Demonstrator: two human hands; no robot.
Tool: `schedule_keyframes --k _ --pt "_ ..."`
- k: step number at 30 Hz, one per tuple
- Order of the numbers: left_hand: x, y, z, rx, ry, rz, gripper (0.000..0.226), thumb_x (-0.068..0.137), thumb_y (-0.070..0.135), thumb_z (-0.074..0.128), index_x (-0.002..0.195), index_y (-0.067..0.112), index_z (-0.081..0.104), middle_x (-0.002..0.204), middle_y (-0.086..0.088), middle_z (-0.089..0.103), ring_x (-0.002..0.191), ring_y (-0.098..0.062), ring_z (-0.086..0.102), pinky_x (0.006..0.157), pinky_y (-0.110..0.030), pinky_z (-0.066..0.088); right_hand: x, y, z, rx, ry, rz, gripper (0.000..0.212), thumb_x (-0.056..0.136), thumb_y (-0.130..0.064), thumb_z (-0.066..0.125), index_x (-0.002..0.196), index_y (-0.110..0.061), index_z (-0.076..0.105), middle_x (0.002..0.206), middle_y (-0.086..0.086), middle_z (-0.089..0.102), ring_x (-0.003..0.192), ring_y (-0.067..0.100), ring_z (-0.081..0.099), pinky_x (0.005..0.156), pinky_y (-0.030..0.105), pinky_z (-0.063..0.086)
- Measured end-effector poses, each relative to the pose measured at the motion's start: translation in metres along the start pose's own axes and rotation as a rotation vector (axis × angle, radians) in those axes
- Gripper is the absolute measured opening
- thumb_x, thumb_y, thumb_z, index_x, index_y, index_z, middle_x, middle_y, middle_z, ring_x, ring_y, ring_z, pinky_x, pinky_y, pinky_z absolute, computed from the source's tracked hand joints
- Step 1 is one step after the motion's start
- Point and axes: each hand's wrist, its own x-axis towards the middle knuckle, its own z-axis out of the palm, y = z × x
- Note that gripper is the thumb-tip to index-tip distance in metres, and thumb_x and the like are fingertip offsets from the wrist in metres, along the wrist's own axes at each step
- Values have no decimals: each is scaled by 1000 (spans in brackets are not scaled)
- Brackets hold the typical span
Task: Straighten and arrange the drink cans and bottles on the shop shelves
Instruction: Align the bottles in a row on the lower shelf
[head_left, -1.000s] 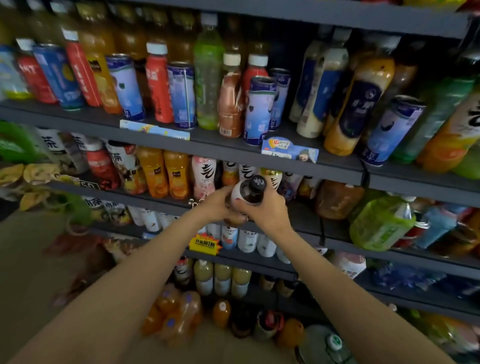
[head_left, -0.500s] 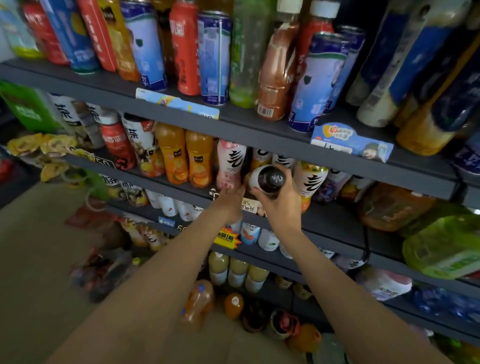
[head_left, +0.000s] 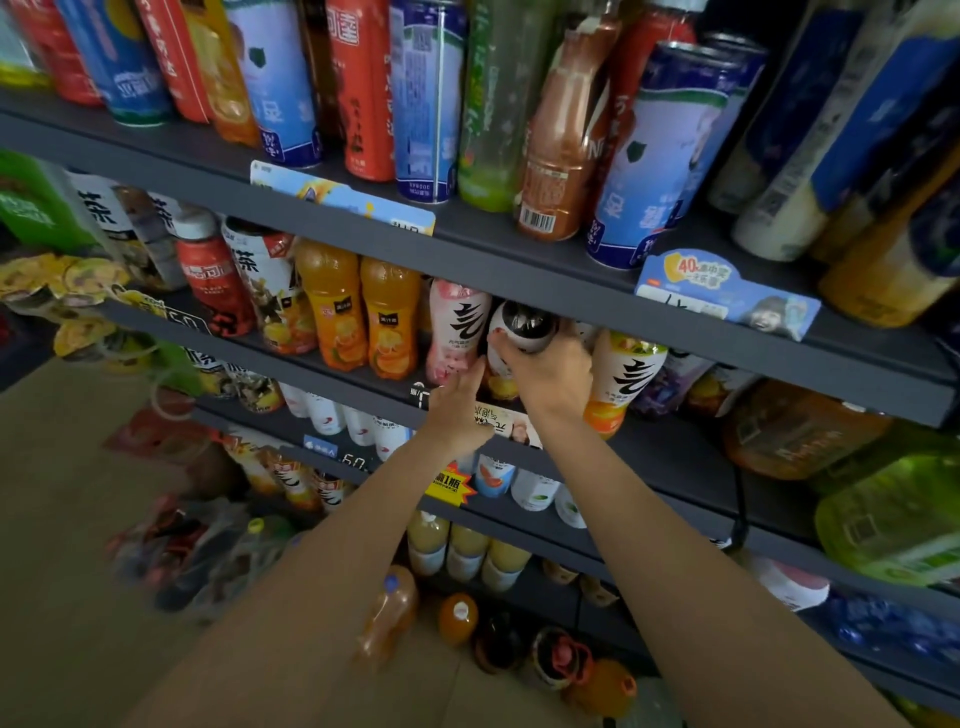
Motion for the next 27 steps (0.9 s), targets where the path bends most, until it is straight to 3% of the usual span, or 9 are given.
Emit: schedule_keyframes --k 2,6,8,12,16,19,22,24,27 --pt "4 -1 0 4 -20 5 90 82 6 62 149 21 4 155 -8 12 141 -31 14 115 -40 14 2 2 9 111 -10 28 67 76 -37 73 130 -8 44 130 10 53 120 27 51 95 36 43" --pt "6 -3 3 -145 13 51 91 77 1 67 148 16 14 145 -10 39 134 -29 35 109 -37 31 -9 19 28 297 -89 222 52 81 -13 65 128 -5 45 127 14 52 120 31 49 100 38 42" --pt "8 -3 1 -185 -21 33 89 79 0 65 149 17 13 148 -8 34 136 -26 32 110 -35 31 -15 29 34 333 -134 265 46 85 -6 55 130 -8 46 125 13 56 116 32 53 97 39 45" --pt "16 -4 -5 -249 -86 9 91 75 7 63 149 25 14 150 -5 31 137 -27 31 110 -42 33 -12 36 40 281 -160 187 55 85 3 43 138 -11 41 133 11 51 119 31 50 100 38 44" --pt "22 -2 -8 -210 -116 23 88 77 1 60 149 18 13 152 -7 27 137 -26 30 110 -40 32 -13 40 44 267 -184 161 62 82 7 40 140 -12 39 135 11 47 119 31 49 99 36 44" --pt "18 5 -10 -139 -107 31 76 81 0 56 147 17 23 146 -11 38 132 -29 38 107 -40 36 -18 36 40 307 -183 173 60 82 8 38 138 -13 40 136 10 46 121 31 47 97 34 44" --pt "0 24 -24 -80 -19 64 44 87 3 50 131 8 48 131 -15 53 122 -29 48 97 -29 38 -27 19 25 281 -144 186 46 84 7 41 128 -6 49 128 16 53 117 32 50 95 33 43" --pt "-18 39 -38 -76 1 55 33 90 6 48 123 7 56 123 -13 59 115 -26 53 86 -22 38 -40 6 7 233 -149 128 39 85 7 42 118 -4 58 119 15 61 112 29 55 86 25 42" --pt "-47 60 -71 -135 -188 44 30 93 8 47 120 7 59 104 -10 64 90 -15 60 73 -13 43 -67 -14 -26 137 -104 -114 31 87 6 42 100 -5 67 101 11 69 95 23 63 78 25 48"
